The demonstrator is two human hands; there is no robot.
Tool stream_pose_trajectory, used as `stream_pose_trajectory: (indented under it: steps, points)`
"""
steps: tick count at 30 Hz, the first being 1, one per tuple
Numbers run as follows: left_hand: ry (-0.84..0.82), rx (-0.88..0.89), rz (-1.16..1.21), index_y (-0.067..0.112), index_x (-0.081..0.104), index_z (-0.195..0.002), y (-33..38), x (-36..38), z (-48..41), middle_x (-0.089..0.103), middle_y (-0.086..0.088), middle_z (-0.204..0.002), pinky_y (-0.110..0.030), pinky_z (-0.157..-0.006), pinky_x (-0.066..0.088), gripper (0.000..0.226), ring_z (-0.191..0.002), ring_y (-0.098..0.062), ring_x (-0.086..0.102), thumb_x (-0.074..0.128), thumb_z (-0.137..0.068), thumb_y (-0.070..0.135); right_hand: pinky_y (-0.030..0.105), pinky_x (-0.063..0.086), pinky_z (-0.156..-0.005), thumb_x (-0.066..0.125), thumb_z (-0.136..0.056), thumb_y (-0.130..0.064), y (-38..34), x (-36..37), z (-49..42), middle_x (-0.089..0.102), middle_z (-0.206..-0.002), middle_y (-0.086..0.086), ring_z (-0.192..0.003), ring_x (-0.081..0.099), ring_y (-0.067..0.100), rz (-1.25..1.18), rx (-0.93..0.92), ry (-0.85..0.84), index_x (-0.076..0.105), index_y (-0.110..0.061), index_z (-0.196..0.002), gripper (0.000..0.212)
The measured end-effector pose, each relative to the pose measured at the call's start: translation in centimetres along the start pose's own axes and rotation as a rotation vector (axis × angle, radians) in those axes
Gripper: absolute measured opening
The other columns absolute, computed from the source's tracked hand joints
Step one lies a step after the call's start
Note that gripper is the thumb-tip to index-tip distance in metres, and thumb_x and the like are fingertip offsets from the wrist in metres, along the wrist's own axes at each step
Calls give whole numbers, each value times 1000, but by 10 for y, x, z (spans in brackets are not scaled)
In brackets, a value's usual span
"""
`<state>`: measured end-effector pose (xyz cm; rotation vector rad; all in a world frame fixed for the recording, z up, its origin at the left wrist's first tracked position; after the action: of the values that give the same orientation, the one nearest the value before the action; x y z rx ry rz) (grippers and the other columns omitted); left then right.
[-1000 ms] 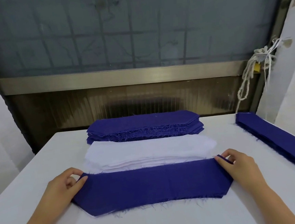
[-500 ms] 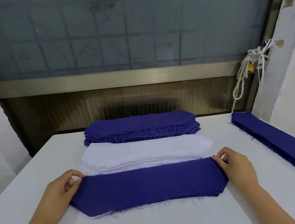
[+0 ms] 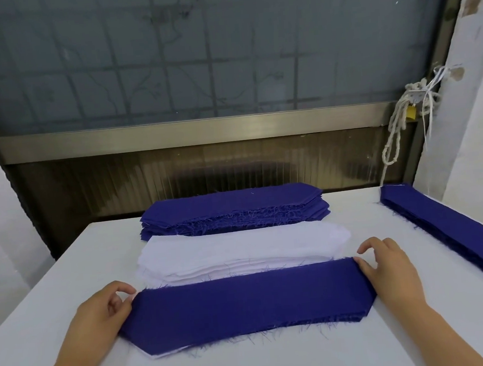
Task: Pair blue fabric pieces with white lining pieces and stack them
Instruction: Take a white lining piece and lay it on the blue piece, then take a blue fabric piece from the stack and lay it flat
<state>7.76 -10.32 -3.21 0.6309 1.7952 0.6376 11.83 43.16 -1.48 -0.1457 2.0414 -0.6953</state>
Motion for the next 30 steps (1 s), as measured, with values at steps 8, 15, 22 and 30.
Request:
stream_pose_trajectory:
  steps: [8, 15, 22, 30]
  points:
    - [128, -20, 35, 32, 63, -90, 15, -7, -3, 60, -1, -76, -32, -68, 45, 29, -72, -20, 57, 60, -88, 3, 29, 40, -67, 65, -88, -10, -46, -3, -1, 50, -78, -6, -71, 47, 15, 20, -265, 45, 62, -20, -90, 11]
    - [83, 210, -113, 20, 62, -108, 87, 4, -60, 59, 0, -102, -30, -80, 44, 24, -92, -16, 55, 64, -88, 6, 11, 36, -78, 58, -94, -12, -113, 25, -40, 54, -97, -9, -90, 50, 6, -76, -420, -138, 62, -24, -103, 16]
    - [-4, 339, -135, 20, 62, -110, 156, 68, -142, 54, 4, -97, -31, -82, 49, 21, -89, -12, 55, 59, -92, 11, 24, 47, -90, 52, -97, -9, -204, 92, -98, 56, -112, 0, -102, 54, 12, -153, -512, -296, 62, -16, -117, 24]
    - [-48, 238, -382, 23, 56, -127, 158, 140, -209, 67, 0, -101, -26, -69, 41, 35, -91, -17, 62, 41, -101, 41, 31, 46, -89, 54, -97, -32, -238, 183, -142, 62, -105, 4, -96, 57, 18, -67, -429, -531, 48, -19, -139, 44]
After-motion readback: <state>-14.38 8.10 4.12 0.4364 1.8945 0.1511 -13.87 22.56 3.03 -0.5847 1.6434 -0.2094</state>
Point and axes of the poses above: each hand's wrist, its own z-axis away from the middle knuckle, its own x-axis out of the palm, y = z × x, the point moved 9 cm from there along -z, towards the middle knuckle
